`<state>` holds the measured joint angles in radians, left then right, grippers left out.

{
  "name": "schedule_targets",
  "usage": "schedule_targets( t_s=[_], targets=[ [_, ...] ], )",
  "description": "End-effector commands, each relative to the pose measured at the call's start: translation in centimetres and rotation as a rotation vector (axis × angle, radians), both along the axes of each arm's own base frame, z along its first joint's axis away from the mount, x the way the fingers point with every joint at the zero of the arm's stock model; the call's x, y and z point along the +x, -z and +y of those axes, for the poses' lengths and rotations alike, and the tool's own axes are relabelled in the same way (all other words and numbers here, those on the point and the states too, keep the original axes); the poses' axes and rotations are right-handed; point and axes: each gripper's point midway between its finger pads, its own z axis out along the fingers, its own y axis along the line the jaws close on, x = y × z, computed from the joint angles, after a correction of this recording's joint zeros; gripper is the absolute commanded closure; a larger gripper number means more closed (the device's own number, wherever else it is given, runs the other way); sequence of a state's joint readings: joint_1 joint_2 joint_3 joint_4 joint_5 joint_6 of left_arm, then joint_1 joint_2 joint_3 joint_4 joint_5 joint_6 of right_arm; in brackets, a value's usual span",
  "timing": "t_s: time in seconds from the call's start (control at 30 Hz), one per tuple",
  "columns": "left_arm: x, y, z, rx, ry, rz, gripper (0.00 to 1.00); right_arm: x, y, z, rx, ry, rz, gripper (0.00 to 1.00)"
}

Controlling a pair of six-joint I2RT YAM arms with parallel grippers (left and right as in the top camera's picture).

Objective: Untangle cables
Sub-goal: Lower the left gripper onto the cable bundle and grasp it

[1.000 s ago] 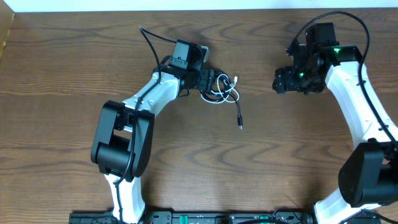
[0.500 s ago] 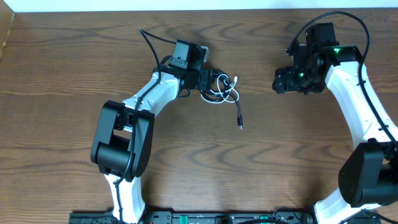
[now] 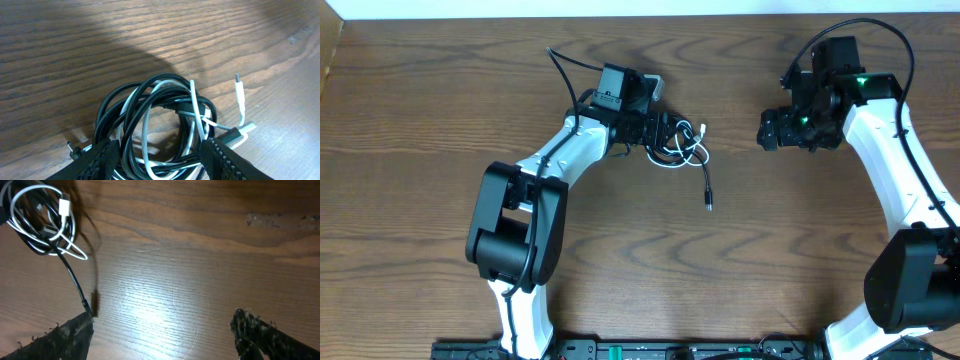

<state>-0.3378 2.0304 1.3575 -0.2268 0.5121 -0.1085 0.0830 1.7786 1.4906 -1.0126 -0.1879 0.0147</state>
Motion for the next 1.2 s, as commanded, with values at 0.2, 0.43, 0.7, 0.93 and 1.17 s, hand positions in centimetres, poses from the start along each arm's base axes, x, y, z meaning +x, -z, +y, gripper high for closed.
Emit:
schedule_targets(
  t_s=[0.2,0.43,0.7,0.93,1.17],
  targets=[
    [0.0,-5.7,-1.4,-0.089,0.031,-0.078,0.43,-0.1,0.2,0.6,0.011,-0.006,0.006,0.14],
    [-0.7,-5.3,-2.5,-0.059,0.054,-0.084,0.43,-0.1,0.2,0.6,0.012,-0.005,0.005,0.14],
    [-0.6,-3.7,-2.3,0.097,0.004,-0.123,0.43,-0.2,0.2,0.6,0.017,0.0,0.011,0.14],
    [-0.7,-2.7,-1.3,0.154,-0.018,-0.119,0.43,-0.3,0.2,0.6,0.017,0.0,0.012,0.14],
    [-1.0,-2.2,-1.1,0.165,-0.005,-0.115,0.44,-0.3,0.2,0.6,0.019,0.009,0.015,0.14]
  ],
)
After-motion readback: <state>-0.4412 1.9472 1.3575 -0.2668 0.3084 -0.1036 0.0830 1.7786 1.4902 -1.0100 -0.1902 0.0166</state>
